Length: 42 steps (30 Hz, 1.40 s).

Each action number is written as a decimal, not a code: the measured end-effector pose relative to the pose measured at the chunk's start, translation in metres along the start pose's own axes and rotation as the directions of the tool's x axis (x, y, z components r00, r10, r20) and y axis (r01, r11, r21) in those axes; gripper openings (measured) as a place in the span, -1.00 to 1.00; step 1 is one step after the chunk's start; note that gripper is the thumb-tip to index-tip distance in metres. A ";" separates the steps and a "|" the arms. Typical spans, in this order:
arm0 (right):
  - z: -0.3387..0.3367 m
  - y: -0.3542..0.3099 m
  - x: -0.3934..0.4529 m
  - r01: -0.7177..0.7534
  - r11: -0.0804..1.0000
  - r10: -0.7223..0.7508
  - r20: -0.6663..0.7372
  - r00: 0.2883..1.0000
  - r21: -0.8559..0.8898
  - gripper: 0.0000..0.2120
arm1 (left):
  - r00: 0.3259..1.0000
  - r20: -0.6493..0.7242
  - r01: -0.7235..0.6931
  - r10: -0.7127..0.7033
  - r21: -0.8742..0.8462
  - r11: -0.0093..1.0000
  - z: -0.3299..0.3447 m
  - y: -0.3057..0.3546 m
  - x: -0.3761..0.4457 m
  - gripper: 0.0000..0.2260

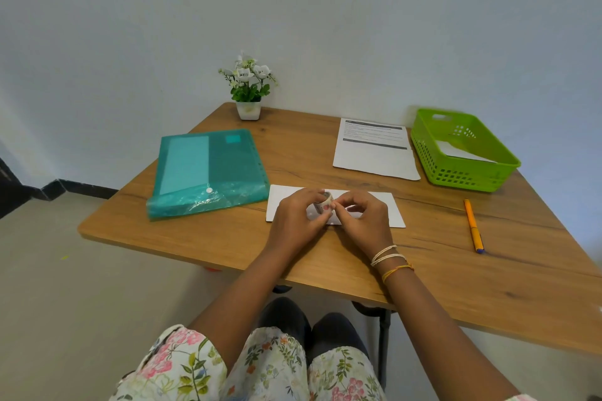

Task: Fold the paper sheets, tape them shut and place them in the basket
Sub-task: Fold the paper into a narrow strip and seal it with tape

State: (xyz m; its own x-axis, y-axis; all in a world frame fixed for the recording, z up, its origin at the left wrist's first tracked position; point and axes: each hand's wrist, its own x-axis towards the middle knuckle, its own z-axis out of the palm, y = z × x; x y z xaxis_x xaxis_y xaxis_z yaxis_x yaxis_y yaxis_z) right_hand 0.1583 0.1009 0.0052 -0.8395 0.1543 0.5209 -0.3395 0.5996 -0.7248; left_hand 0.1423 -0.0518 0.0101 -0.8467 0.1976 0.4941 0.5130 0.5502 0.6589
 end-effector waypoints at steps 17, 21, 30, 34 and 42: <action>0.001 0.000 0.000 0.026 0.998 -0.027 0.016 0.999 0.049 -0.89 | 1.000 0.005 -0.003 0.002 0.021 1.000 0.000 0.000 0.000 -0.71; 0.003 0.004 0.002 -0.097 0.993 0.092 0.068 0.993 0.075 -0.92 | 1.000 -0.004 0.001 -0.001 0.035 0.999 0.001 0.000 0.000 -0.73; 0.003 0.005 0.003 -0.186 0.979 0.171 0.163 0.972 0.085 -0.96 | 0.999 0.026 -0.023 0.022 0.070 0.997 0.001 0.000 -0.001 -0.74; 0.002 0.004 0.001 -0.139 0.988 0.130 0.127 0.983 0.072 -0.93 | 0.999 0.028 -0.020 0.018 0.074 0.997 0.002 0.000 -0.001 -0.73; 0.001 0.007 0.003 -0.133 0.989 0.125 0.102 0.987 0.071 -0.90 | 1.000 0.013 -0.021 0.020 0.082 0.996 0.003 -0.001 -0.001 -0.69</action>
State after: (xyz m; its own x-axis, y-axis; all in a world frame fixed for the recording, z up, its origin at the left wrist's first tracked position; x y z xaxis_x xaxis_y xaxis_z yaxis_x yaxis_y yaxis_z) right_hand 0.1531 0.1047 0.0010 -0.9141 0.1474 0.3776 -0.2545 0.5164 -0.8177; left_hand 0.1425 -0.0500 0.0073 -0.8381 0.2186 0.4997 0.5170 0.6103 0.6001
